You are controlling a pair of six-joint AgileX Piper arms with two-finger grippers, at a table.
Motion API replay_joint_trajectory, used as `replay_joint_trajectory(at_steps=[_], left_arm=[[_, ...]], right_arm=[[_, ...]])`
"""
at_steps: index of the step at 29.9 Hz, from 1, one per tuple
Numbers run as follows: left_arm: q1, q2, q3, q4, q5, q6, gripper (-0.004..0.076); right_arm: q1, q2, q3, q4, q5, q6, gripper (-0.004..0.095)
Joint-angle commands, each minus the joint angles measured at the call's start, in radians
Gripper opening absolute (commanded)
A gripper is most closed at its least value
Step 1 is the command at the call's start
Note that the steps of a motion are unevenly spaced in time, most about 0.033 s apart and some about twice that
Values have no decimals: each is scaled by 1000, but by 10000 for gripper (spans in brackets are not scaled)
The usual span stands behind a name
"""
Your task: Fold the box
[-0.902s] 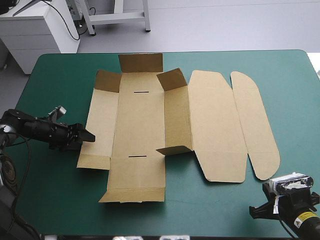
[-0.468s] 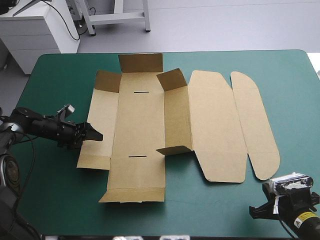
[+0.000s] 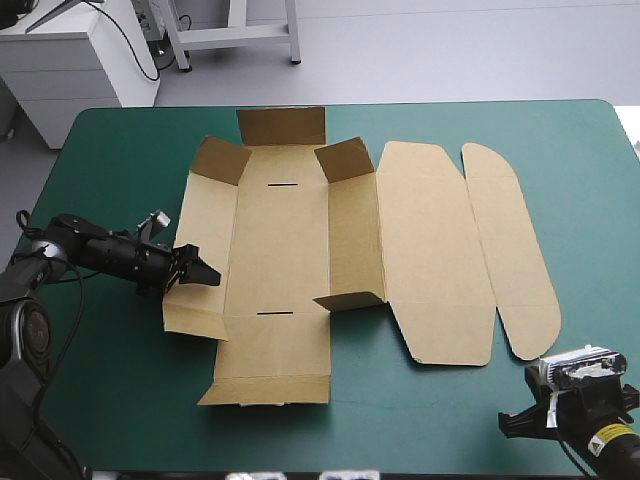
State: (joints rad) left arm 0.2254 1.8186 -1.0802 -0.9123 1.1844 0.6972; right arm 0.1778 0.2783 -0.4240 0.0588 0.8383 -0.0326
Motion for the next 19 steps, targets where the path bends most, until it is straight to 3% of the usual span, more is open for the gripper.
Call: replay_joint_trajectory(at_steps=[1, 3, 5, 13, 19], left_arm=[[-9, -41, -22, -55, 102, -14, 169], [-9, -41, -22, -55, 109, -17, 53], [-9, -41, -22, -55, 109, -17, -7], [-9, -41, -24, -111, 75, -8, -8], [-9, -41, -50, -222, 109, 31, -8]], right_arm=[[0, 17, -36, 3, -60, -3, -20], [0, 17, -36, 3, -60, -3, -20], [0, 17, -36, 3, -60, -3, -20], [0, 17, -36, 5, -60, -3, -20], [0, 17, -36, 5, -60, -3, -20]])
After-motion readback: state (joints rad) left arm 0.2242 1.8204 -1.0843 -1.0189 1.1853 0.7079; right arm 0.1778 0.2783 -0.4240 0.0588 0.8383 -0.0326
